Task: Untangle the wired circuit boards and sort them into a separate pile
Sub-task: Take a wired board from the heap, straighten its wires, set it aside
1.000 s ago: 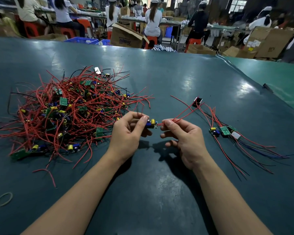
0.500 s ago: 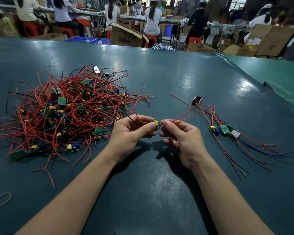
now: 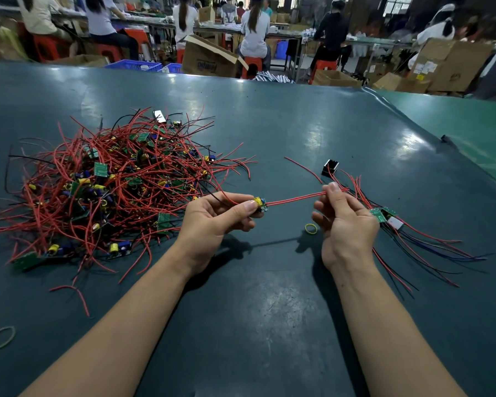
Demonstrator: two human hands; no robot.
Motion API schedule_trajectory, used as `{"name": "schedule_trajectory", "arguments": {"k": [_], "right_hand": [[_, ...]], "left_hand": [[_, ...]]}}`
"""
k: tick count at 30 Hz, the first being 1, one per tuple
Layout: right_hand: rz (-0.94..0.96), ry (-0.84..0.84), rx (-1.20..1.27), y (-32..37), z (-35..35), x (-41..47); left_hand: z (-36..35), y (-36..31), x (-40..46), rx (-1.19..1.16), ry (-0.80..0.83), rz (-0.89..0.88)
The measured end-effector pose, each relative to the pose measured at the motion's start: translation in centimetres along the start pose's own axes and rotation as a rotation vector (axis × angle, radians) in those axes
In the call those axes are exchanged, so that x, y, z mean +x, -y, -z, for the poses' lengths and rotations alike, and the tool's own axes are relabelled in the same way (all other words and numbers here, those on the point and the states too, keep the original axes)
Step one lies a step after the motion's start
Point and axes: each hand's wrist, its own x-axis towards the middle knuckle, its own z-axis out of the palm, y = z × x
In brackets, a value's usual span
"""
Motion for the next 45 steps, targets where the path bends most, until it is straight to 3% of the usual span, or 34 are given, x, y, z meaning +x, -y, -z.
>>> {"name": "schedule_trajectory", "arguments": {"k": [15,18,22,25,28,30,34,38,41,45], "right_hand": [[-0.257,0.004,0.175,-0.3,-0.1,0.5],[-0.335,0.13,0.067,0.0,0.0,0.1],[-0.456,0.486,-0.212,-0.5,-0.9,-1.9],[-0.398,0.616,-0.264,-1.0,-1.3,-2.7],[-0.37,0.54,-0.22,-0.7,-1.3,-2.5],[-0.375,0.518,-0.182,-0.7,-1.2,-2.2],[-0.351,0.587,-0.172,-1.0,-1.1,-2.3],[-0.299,0.619,-0.182,-1.2,-1.2,-2.3],[-0.25,0.577,-0.178,-1.3,-1.2,-2.5],[-0.226,0.575,-0.144,-1.1,-1.1,-2.4]], "left_hand": [[0.0,-0.1,-0.3,-0.036,0.003,-0.003],[0.0,-0.1,-0.1,-0.015,-0.115,-0.042],[-0.3,0.3,0.0,0.147,-0.222,-0.146],[-0.6,0.7,-0.6,0.314,-0.079,-0.198],[-0.5,0.7,-0.8,0.465,0.106,-0.27],[-0.1,0.5,-0.7,0.402,0.137,-0.246],[0.0,-0.1,-0.3,0.084,0.086,-0.025],[-0.1,-0.2,-0.1,0.084,0.141,0.113],[-0.1,-0.3,-0.1,0.101,0.182,0.114],[-0.3,-0.2,0.1,-0.13,0.024,0.068]]}}
